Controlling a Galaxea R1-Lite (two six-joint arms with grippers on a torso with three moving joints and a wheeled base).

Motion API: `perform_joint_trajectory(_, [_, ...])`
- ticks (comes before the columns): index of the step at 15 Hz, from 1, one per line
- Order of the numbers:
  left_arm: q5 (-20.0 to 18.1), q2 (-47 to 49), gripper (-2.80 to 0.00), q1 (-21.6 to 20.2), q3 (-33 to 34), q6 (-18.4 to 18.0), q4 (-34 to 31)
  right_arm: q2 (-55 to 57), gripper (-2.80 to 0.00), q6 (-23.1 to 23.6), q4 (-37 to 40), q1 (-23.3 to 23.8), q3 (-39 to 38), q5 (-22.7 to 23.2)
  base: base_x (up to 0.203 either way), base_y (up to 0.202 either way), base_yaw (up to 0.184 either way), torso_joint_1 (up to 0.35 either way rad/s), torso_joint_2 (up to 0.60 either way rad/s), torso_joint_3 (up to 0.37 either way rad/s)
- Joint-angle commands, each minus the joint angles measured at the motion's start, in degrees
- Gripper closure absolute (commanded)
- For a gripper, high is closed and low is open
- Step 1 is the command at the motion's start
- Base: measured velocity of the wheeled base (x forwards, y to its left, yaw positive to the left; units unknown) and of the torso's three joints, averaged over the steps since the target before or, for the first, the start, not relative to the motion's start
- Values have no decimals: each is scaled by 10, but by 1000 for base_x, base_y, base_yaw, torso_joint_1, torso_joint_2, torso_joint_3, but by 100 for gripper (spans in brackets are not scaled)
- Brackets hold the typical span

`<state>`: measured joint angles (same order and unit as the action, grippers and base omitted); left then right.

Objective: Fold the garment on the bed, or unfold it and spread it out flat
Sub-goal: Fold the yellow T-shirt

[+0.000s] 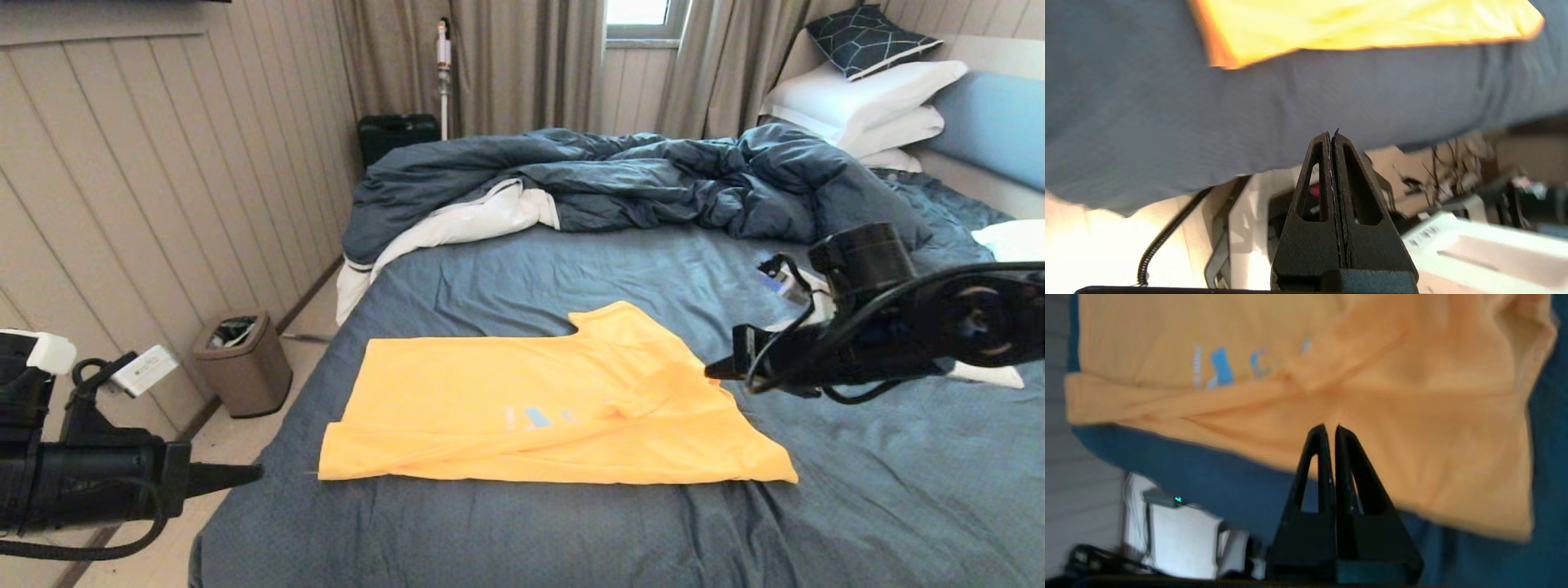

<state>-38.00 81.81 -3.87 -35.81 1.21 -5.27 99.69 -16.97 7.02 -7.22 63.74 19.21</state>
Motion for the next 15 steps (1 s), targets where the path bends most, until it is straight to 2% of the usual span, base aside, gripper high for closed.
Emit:
perform_joint_trajectory(1, [7, 2, 0, 49, -29, 5, -23, -107, 0, 6, 17, -31, -70, 2, 0, 0, 0, 0, 0, 0])
perform_joint_trajectory(3, [46, 13, 0, 119, -51, 14, -38, -135, 0, 9, 24, -45, -112, 4, 0, 0, 0, 0, 0, 0])
perform_joint_trajectory(5, [83, 35, 0, 203, -76, 35, -44, -126, 0, 11, 15, -41, -124, 6, 0, 0, 0, 0, 0, 0])
perform_joint_trajectory(6, [97, 59, 0, 244, -99, 61, -47, -123, 0, 11, -8, -40, -135, 6, 0, 0, 0, 0, 0, 0])
perform_joint_trajectory(8, [108, 119, 0, 297, -144, 111, -53, -120, 0, 11, -71, -38, -169, 7, 0, 0, 0, 0, 0, 0])
perform_joint_trajectory(10, [117, 184, 0, 337, -190, 127, -60, -117, 0, 11, -128, -34, -200, 7, 0, 0, 0, 0, 0, 0])
perform_joint_trajectory(12, [144, 247, 0, 362, -248, 133, -63, -132, 0, 16, -146, -32, -221, 5, 0, 0, 0, 0, 0, 0])
perform_joint_trajectory(15, [162, 323, 0, 375, -340, 137, -68, -146, 0, 18, -148, -33, -236, 7, 0, 0, 0, 0, 0, 0])
